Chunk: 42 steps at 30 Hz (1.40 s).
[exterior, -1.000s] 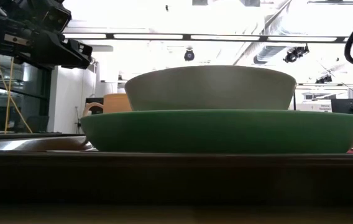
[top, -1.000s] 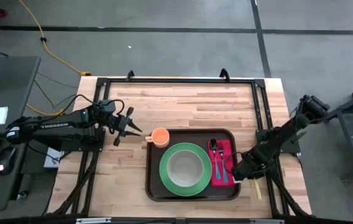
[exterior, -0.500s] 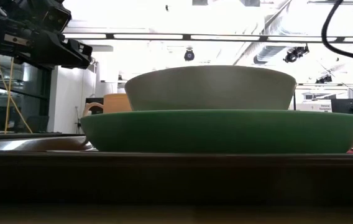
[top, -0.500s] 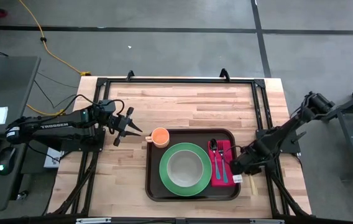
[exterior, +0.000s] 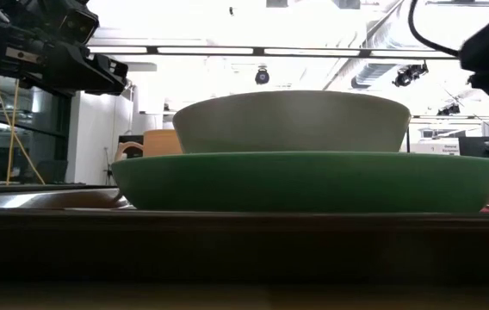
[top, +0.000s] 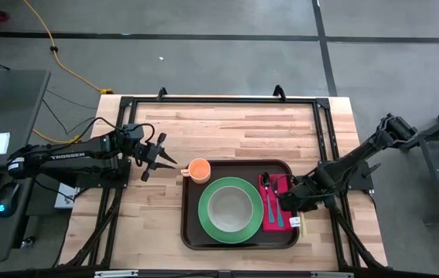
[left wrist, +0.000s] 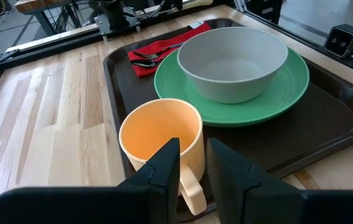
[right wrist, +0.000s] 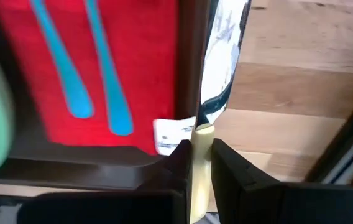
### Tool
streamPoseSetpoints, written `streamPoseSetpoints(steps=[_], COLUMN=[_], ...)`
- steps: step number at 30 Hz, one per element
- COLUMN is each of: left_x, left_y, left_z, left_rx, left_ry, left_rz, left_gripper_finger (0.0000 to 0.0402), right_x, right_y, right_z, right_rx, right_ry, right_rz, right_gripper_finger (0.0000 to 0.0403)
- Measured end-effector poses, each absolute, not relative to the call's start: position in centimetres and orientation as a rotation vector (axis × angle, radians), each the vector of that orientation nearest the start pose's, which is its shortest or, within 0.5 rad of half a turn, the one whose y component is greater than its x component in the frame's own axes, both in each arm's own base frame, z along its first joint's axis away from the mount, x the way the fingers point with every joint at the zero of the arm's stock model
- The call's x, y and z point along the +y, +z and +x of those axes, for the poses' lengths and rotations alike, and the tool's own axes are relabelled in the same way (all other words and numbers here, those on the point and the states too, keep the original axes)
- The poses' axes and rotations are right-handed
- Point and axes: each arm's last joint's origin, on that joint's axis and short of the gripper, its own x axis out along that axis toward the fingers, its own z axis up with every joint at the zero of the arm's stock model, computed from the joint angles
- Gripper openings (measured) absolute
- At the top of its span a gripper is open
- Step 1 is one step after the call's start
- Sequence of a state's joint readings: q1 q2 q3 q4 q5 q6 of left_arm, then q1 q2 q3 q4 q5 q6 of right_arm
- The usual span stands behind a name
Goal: Set up tray
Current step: Put the yellow table knife on the right of the blue fork on the brown serving tray
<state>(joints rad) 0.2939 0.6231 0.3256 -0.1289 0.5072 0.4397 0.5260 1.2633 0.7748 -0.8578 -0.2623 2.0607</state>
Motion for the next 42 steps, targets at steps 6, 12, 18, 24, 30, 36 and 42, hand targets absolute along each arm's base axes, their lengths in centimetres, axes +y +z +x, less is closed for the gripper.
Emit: streamPoseSetpoints(steps=[6,12,18,24,30,36,42], left_x=[2.8,2.8,2.8,2.8,2.8,2.8,2.8], left_y=[20.5,20.5,20.5,20.5,20.5,20.5,20.5], left_z=[14.0,14.0,14.0,14.0,14.0,14.0,14.0], left_rx=[0.339,0.339,0.339,0.340,0.340,0.341,0.341], left_ry=[-0.291,-0.291,-0.291,-0.290,-0.290,-0.287,-0.287], left_rz=[0.266,0.266,0.266,0.266,0.266,0.267,0.267], left_gripper_finger=[0.0113,0.0113,0.0113,0.0113,0.0113,0.0113,0.0113], right_x=[10.1,9.2,8.1,7.2,6.8,6.7,6.8], right_y=[20.7,21.1,21.1,21.1,21.1,20.6,19.4], right_z=[18.5,19.7,20.3,20.6,20.7,20.5,20.3], right_rx=[1.347,1.269,1.230,1.214,1.211,1.231,1.241], right_ry=[-0.904,-0.851,-0.834,-0.833,-0.827,-0.838,-0.810], right_rz=[1.447,1.472,1.467,1.456,1.453,1.451,1.477], right_gripper_finger=[0.0026,0.0023,0.0022,0.0022,0.0022,0.0021,0.0021])
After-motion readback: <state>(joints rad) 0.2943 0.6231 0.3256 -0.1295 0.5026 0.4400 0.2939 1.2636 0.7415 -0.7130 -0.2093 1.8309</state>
